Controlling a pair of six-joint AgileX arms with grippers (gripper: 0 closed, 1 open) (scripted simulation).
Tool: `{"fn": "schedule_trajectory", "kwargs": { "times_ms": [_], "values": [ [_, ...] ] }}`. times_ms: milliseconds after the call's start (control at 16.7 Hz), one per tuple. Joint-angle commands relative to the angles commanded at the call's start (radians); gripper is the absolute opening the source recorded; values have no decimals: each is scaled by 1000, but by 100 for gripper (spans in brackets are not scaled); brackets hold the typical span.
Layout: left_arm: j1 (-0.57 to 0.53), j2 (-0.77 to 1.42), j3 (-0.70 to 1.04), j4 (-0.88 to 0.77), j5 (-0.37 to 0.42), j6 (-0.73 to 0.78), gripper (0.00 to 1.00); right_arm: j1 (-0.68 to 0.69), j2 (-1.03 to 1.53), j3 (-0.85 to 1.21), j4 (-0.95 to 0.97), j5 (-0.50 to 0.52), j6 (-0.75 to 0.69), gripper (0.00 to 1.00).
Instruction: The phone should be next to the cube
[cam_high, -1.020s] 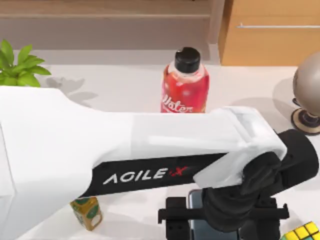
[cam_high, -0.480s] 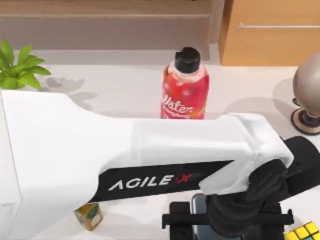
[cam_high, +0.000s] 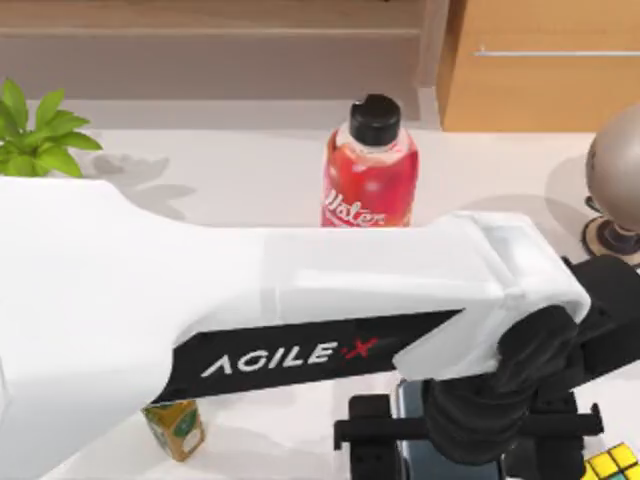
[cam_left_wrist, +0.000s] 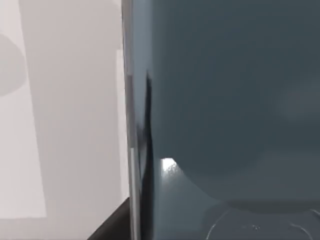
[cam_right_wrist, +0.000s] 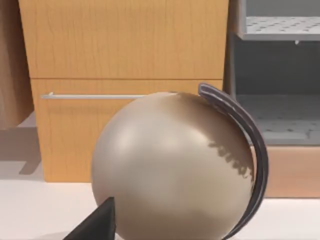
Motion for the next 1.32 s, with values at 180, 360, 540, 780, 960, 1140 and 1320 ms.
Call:
{"fn": "schedule_trajectory", "kwargs": {
  "times_ms": [180, 360, 540, 780, 960, 1140, 1320],
  "values": [
    [0, -15, 15, 10, 2, -2, 0, 0, 0, 0, 0, 0, 0, 100],
    [-1, -31, 30, 20, 3, -2, 0, 0, 0, 0, 0, 0, 0, 100],
    [-4, -48, 44, 32, 3, 0, 0, 0, 0, 0, 0, 0, 0, 100],
    [-9, -68, 60, 48, 2, 5, 0, 0, 0, 0, 0, 0, 0, 100],
    [-15, -80, 69, 60, 0, 11, 0, 0, 0, 0, 0, 0, 0, 100],
    [-20, -90, 73, 74, -2, 16, 0, 0, 0, 0, 0, 0, 0, 100],
    [-24, -95, 73, 89, -5, 20, 0, 0, 0, 0, 0, 0, 0, 100]
  ]
}}
